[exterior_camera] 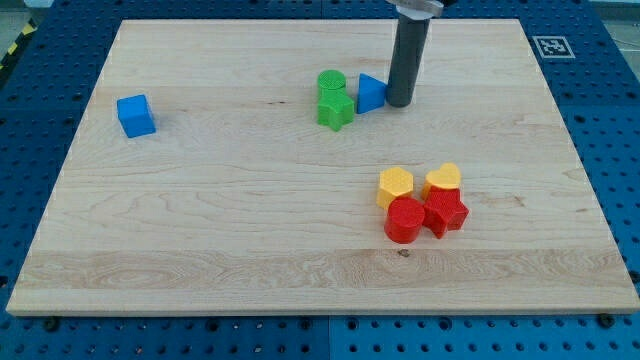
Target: Place the arm to the top center
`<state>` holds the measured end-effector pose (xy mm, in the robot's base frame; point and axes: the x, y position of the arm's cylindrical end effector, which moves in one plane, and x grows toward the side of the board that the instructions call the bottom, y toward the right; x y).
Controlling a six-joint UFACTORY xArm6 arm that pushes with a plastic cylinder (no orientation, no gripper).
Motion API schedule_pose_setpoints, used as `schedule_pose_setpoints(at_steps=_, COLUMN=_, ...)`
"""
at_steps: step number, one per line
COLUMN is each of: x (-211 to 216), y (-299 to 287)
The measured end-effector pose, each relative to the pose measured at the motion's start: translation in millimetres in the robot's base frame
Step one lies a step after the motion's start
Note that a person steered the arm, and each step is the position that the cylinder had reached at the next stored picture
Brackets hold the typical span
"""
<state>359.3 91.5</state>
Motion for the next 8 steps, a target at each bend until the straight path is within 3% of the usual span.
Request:
schedule_pose_setpoints(at_steps=3, x=-5, y=-3)
schedule_pose_setpoints(at_steps=5, x=-15, y=31)
schedule_pose_setpoints(at_steps=7, x=-75, y=43)
schedule_pose_setpoints(at_steps=8, x=-84, y=43)
